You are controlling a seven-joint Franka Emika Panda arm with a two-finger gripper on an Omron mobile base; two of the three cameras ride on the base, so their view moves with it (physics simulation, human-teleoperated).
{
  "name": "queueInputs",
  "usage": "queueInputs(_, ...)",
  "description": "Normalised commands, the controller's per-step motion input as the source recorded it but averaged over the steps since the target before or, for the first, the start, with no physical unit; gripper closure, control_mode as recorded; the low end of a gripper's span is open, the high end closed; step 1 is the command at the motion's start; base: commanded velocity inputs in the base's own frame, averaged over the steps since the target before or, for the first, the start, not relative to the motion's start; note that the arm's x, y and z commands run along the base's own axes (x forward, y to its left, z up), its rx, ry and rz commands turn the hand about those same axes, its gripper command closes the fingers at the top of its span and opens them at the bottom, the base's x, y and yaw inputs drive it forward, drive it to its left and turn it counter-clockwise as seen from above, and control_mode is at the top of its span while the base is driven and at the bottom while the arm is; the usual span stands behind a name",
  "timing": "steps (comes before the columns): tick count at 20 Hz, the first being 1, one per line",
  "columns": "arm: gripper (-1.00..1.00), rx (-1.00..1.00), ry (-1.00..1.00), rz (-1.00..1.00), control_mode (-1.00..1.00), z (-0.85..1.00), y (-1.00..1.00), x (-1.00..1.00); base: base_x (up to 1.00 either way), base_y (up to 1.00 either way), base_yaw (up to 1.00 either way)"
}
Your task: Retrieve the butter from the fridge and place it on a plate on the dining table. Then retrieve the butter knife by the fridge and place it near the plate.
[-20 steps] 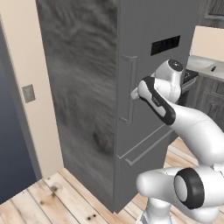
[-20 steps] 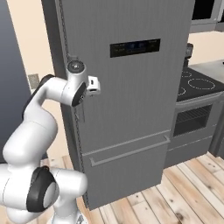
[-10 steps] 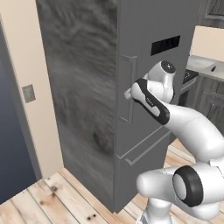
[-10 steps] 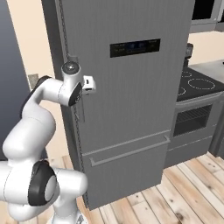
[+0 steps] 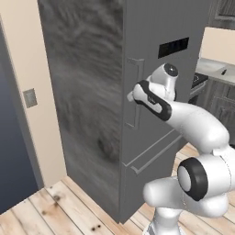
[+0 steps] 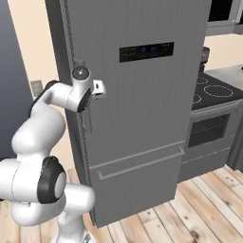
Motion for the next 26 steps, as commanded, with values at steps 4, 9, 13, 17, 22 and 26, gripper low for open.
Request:
queueInputs(4,-1.00,0.00,0.00,0.10,-1.00,0.00,0.00,0.39,0.00,0.00,0.00)
queueInputs(9,1.00,0.02,-0.05,0.05,-1.00,-0.07,0.12,0.52,0.00,0.00,0.00)
queueInputs(13,1.00,0.05,-0.02,0.03,-1.00,-0.16,0.18,0.53,0.00,0.00,0.00)
queueInputs(17,1.00,0.01,0.00,0.02,-1.00,-0.02,0.00,0.16,0.00,0.00,0.00)
queueInputs(22,1.00,0.00,0.01,0.00,-1.00,0.00,-0.27,-0.18,0.00,0.00,0.00)
queueInputs(26,1.00,0.00,0.02,0.00,-1.00,0.00,-0.66,-0.89,0.00,0.00,0.00)
